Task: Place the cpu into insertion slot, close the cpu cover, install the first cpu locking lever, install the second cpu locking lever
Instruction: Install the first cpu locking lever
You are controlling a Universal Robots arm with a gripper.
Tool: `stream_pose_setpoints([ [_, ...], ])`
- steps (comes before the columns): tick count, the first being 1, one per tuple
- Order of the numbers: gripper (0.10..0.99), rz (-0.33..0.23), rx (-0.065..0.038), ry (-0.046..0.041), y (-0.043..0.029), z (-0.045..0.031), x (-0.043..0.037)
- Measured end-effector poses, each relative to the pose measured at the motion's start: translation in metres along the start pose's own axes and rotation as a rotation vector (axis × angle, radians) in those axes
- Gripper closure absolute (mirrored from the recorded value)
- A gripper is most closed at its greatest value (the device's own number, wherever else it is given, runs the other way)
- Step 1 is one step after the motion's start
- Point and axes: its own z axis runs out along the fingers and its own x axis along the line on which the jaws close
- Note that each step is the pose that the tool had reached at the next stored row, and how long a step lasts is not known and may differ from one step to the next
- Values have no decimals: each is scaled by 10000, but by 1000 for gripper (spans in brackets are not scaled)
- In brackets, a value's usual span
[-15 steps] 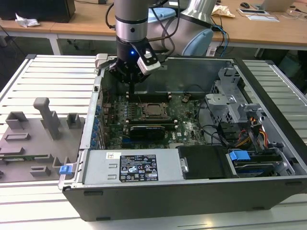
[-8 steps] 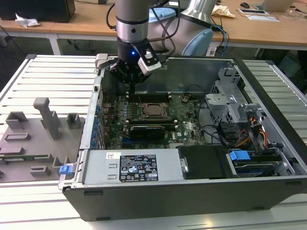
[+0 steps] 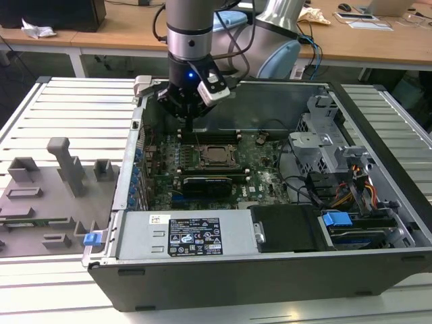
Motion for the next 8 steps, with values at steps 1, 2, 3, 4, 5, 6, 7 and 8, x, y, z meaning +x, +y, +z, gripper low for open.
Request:
stream_pose_setpoints([
  [1,980,-1,2,-1,-1,1,-10],
  [2,980,-1,4,0,-1,2,-22],
  [3,980,0,7,0,-2,3,-35],
  [4,980,-1,8,1,-3,3,-44],
  [5,980,0,10,0,-3,4,-52],
  [6,980,0,13,0,-4,5,-63],
  [7,980,1,15,0,-5,5,-72],
  [8,980,1,18,2,-6,6,-89],
])
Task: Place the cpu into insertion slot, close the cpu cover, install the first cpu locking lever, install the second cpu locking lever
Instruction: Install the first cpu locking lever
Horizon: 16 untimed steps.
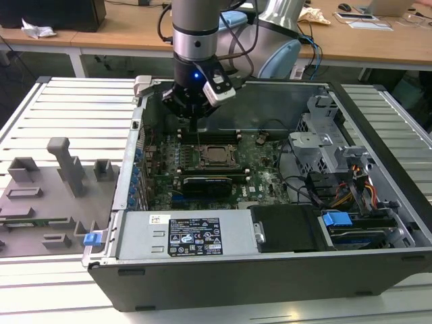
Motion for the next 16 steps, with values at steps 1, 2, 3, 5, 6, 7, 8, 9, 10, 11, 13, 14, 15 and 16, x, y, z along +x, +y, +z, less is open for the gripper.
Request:
stream_pose_setpoints([
  [1,980,-1,1,0,-1,0,-13],
  [2,980,-1,0,-1,-2,2,-32],
  [3,980,-1,0,-2,-4,3,-62],
  [5,980,-1,1,-1,-6,5,-93],
  [6,980,0,2,-1,-8,9,-126],
  [7,980,-1,2,-1,-11,14,-163],
  [8,980,-1,3,-1,-12,19,-184],
  [9,980,-1,4,-1,-14,24,-207],
  [10,980,0,4,-2,-16,34,-242],
  [11,980,-1,4,-2,-18,42,-266],
  [13,980,-3,-3,-2,-21,56,-298],
  [14,980,-6,-71,-5,-21,57,-300],
  [15,980,-17,-113,-15,-21,59,-301],
  [16,980,-40,-131,-45,-20,64,-301],
])
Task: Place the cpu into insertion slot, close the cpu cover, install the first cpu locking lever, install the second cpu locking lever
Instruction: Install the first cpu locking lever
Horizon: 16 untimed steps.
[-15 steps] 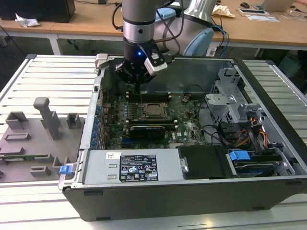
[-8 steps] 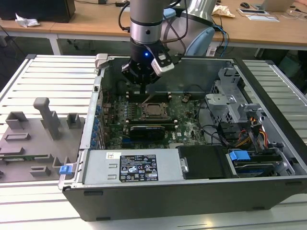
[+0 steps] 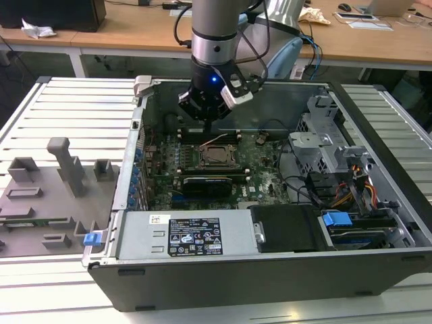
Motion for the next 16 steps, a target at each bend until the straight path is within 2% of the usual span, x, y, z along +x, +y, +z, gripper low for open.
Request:
stream_pose_setpoints([
  [1,980,-39,7,-75,-1,9,0],
  [2,980,-51,6,-109,-1,20,-2],
  [12,980,-51,9,-112,-6,98,-7],
  [16,980,-51,9,-111,-10,188,-10],
])
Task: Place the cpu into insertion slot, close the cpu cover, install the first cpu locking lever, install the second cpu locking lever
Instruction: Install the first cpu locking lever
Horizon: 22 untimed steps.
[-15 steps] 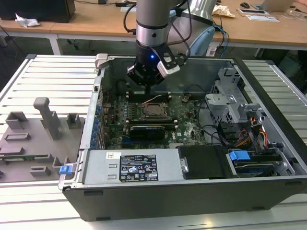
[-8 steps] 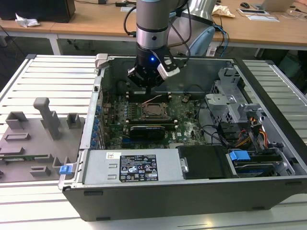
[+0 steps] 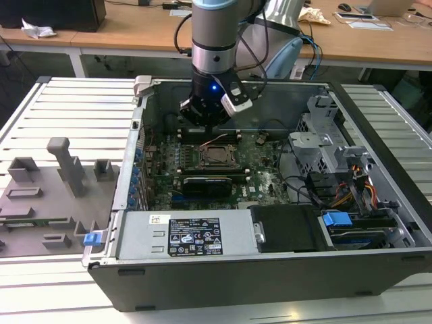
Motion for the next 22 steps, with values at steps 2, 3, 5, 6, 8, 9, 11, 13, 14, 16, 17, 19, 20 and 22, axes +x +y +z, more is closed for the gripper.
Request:
stream_pose_setpoints([
  [2,980,0,0,0,-2,35,-7],
  [3,980,0,0,0,0,47,-13],
  [5,980,1,1,0,7,62,-26],
  [6,980,0,-5,-1,11,64,-34],
  [8,980,0,-80,-5,18,65,-49],
  [9,980,0,-131,-10,20,67,-55],
  [11,980,1,-274,-19,24,69,-79],
  [13,980,0,-282,-20,24,70,-87],
  [14,980,1,-282,-20,24,72,-88],
  [16,980,1,-283,-20,23,77,-91],
  [17,980,1,-281,-20,23,79,-92],
  [19,980,1,-281,-19,23,81,-95],
  [20,980,0,-282,-20,22,83,-98],
  [22,980,1,-282,-19,21,85,-106],
])
